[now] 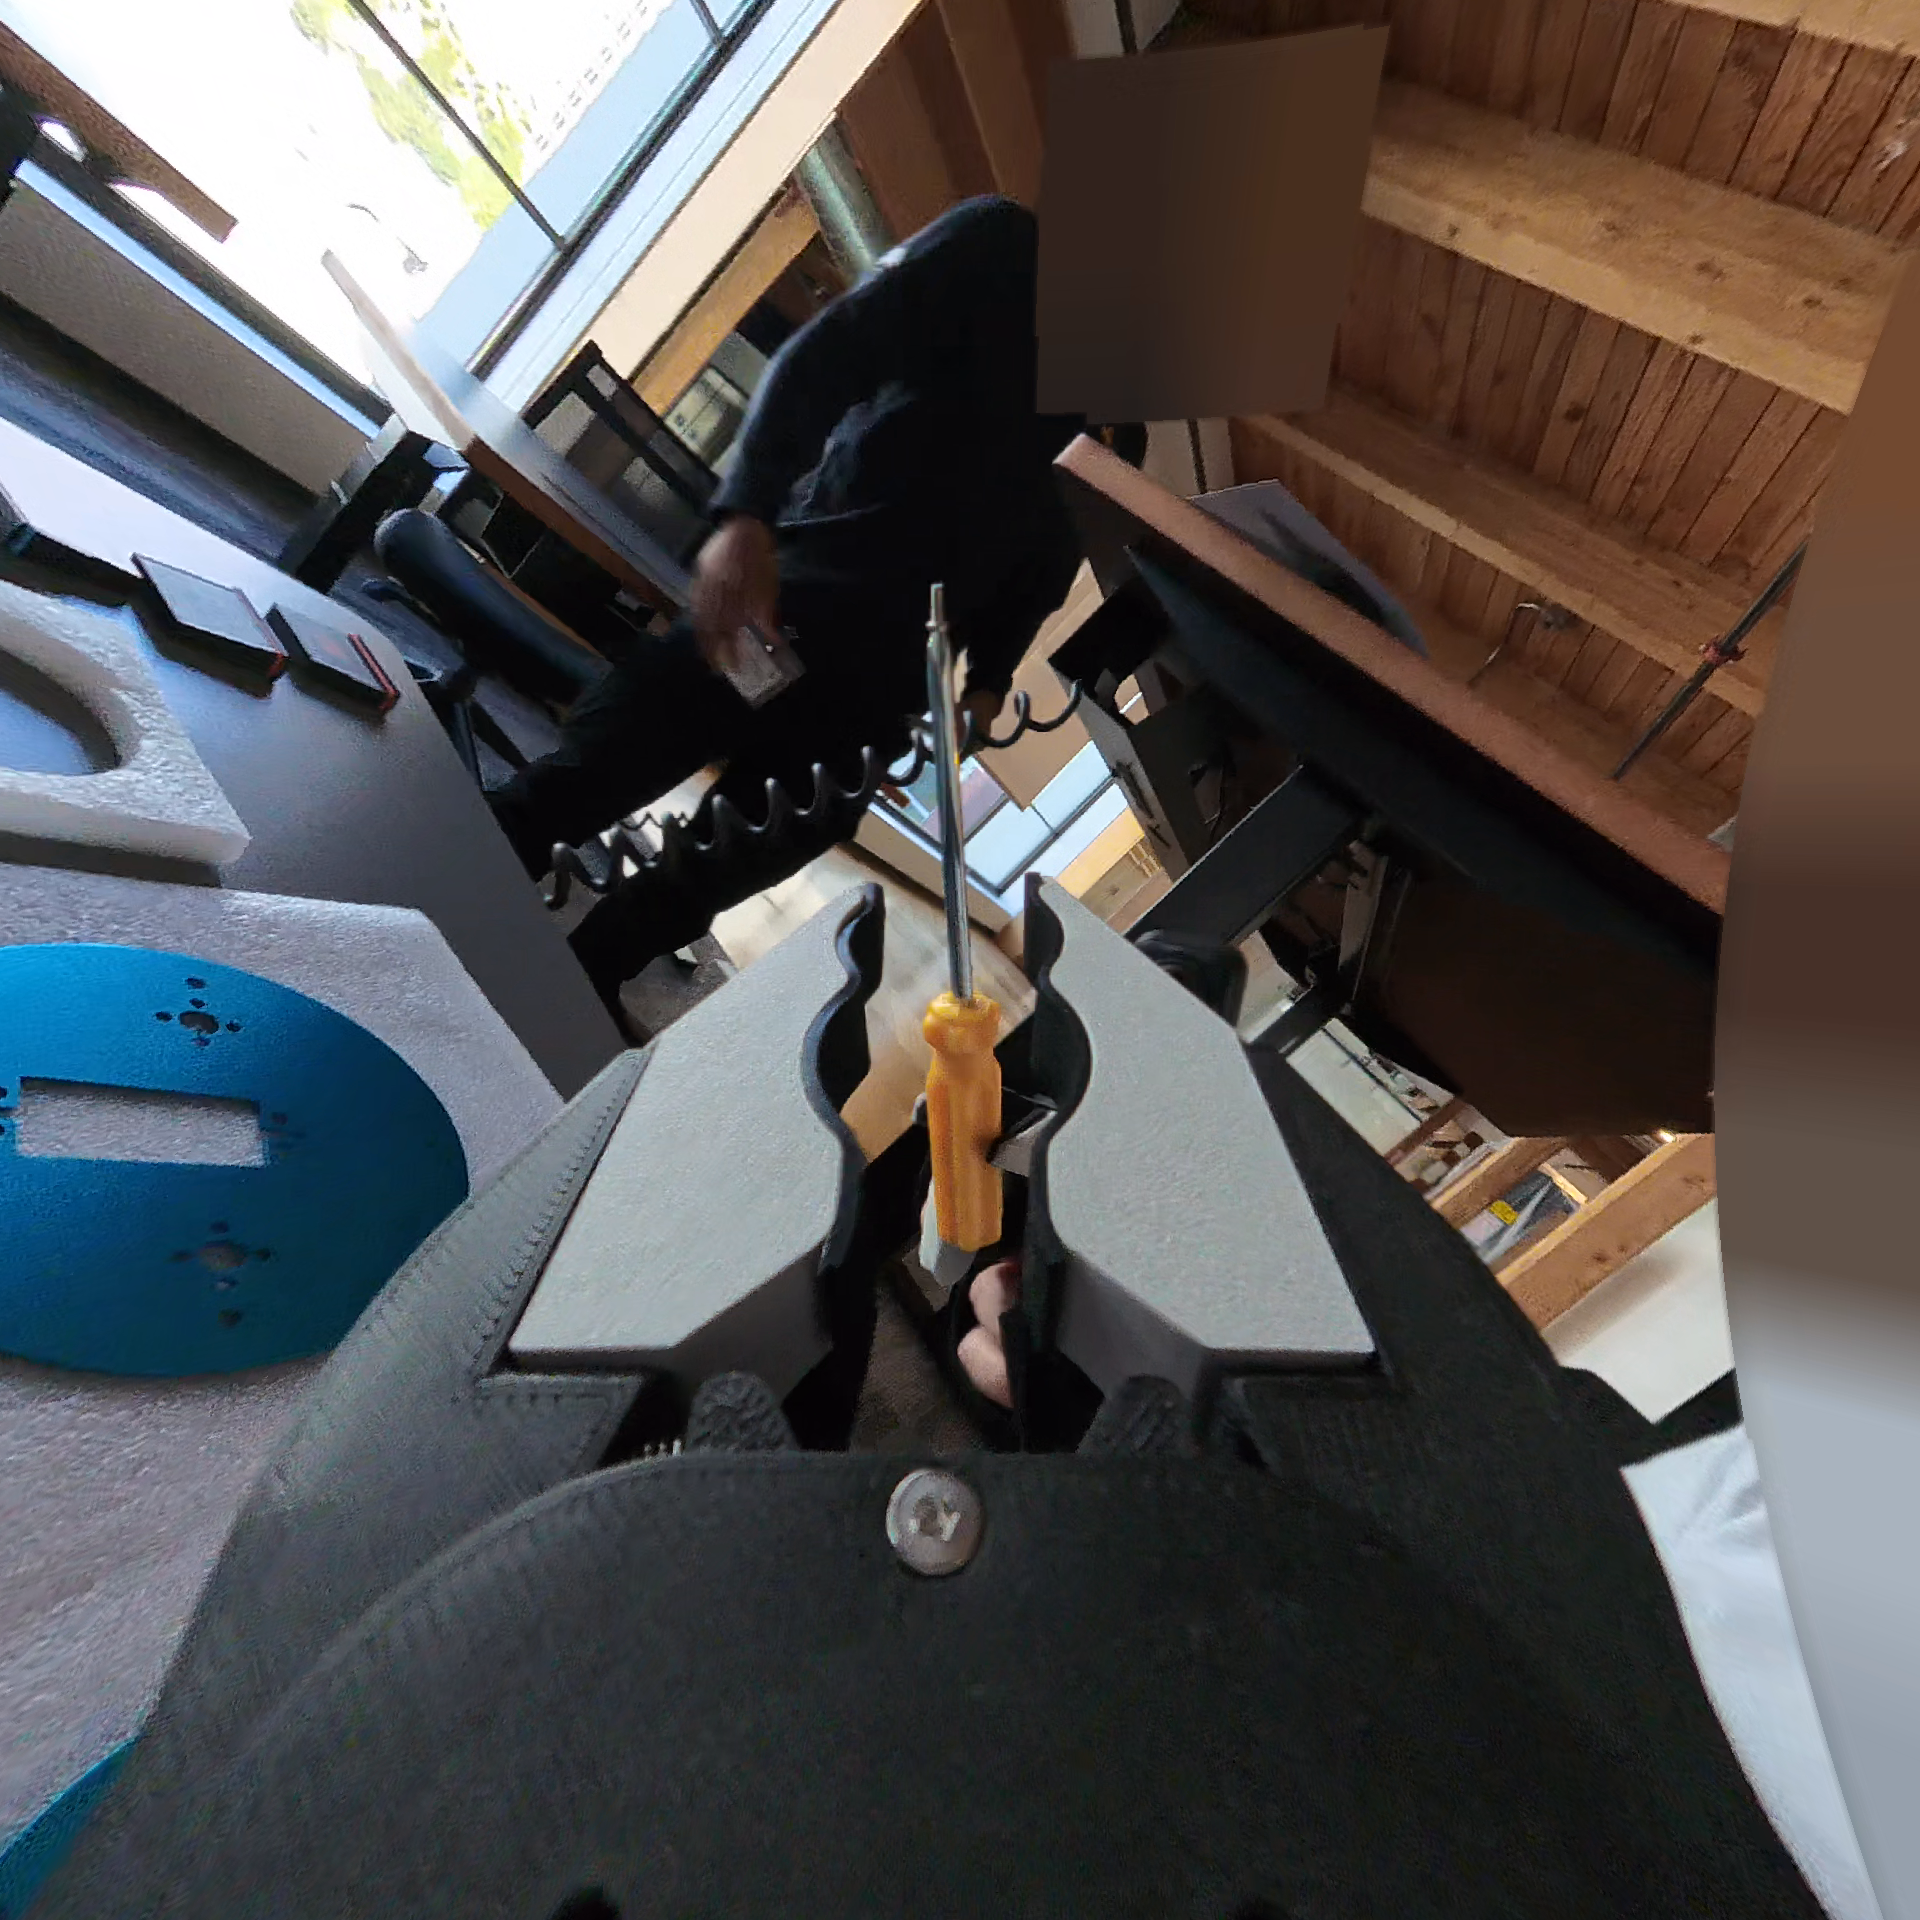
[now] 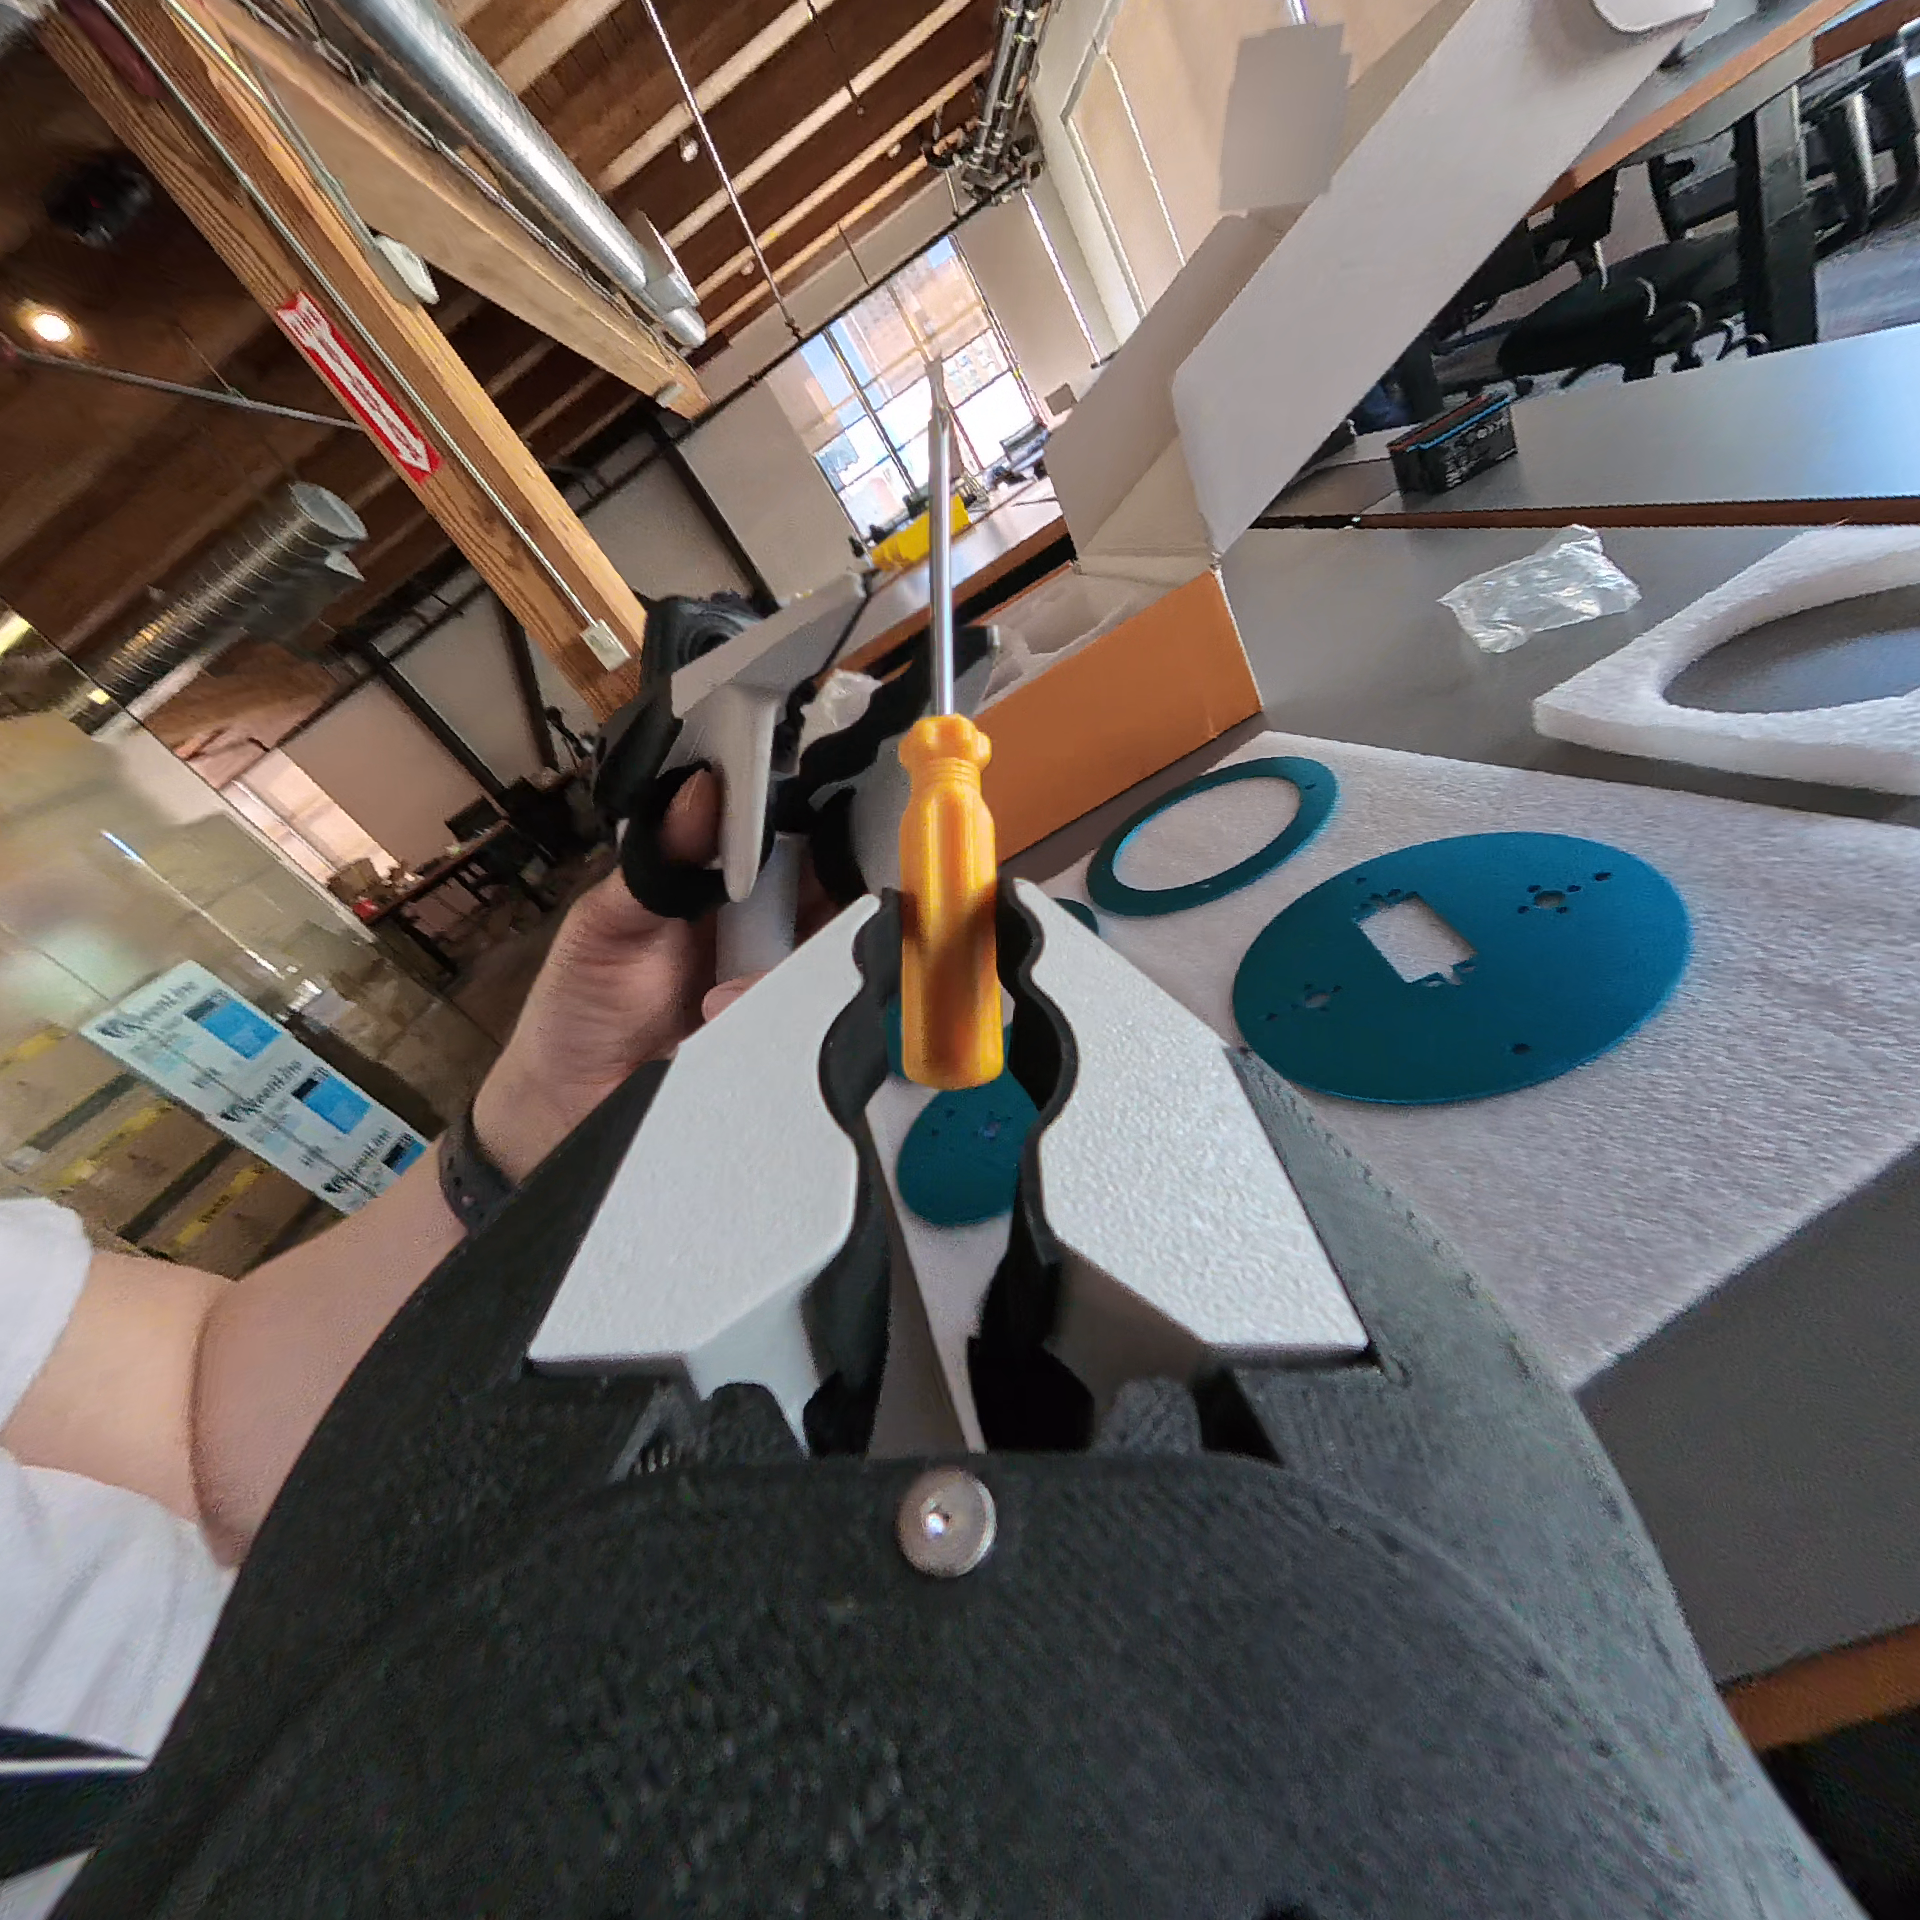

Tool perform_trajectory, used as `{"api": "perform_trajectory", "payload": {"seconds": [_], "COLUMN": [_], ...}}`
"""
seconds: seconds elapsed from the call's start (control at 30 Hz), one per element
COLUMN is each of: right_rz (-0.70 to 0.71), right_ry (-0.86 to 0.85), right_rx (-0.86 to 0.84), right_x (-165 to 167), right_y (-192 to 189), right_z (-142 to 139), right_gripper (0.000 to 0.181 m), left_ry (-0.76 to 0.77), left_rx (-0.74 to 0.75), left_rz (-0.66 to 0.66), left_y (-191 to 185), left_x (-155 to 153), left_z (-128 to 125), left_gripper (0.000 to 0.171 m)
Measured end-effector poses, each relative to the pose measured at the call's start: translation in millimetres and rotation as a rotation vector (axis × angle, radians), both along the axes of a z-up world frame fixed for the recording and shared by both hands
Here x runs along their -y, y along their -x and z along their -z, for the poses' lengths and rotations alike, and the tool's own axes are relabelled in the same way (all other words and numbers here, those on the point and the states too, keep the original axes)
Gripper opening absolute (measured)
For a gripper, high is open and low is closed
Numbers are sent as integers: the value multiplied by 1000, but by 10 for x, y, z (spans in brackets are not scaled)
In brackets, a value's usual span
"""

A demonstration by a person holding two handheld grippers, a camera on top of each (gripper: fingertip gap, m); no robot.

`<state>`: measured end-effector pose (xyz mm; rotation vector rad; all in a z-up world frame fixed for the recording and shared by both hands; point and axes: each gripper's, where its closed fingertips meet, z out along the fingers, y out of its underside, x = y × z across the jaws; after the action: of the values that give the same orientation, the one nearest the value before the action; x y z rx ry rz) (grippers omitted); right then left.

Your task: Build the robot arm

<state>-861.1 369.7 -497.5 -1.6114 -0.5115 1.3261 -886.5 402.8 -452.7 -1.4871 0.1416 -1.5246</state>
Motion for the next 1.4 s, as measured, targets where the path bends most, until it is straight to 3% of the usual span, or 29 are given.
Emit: {"api": "perform_trajectory", "payload": {"seconds": [0.2,0.5,0.6,0.7,0.8,0.9,1.1,1.17,1.4], "right_rz": [23,50,112,233,291,385,640,642,582], "right_ry": [-75,-118,-220,-425,-640,-745,-1153,-1219,-1289], "right_rx": [128,55,56,165,310,349,463,428,149], "right_x": [11,-49,-84,-100,-44,-76,8,50,184], "right_y": [-16,-45,-123,-279,-320,-299,-201,-156,-225], "right_z": [56,-9,-91,-164,-163,-235,-548,-610,-950], "right_gripper": [16,18,47,80,93,87,66,51,49], "left_ry": [-7,48,70,82,94,109,158,172,222], "left_rx": [-50,-11,27,72,105,147,286,327,438], "left_rz": [10,12,4,-5,7,18,79,115,232], "left_y": [-97,-105,-63,-6,1,-40,-166,-216,-325], "left_x": [12,-62,-119,-156,-167,-161,-104,-62,94], "left_z": [47,28,-26,-119,-209,-287,-445,-501,-664], "left_gripper": [2,2,2,2,2,2,2,2,2]}}
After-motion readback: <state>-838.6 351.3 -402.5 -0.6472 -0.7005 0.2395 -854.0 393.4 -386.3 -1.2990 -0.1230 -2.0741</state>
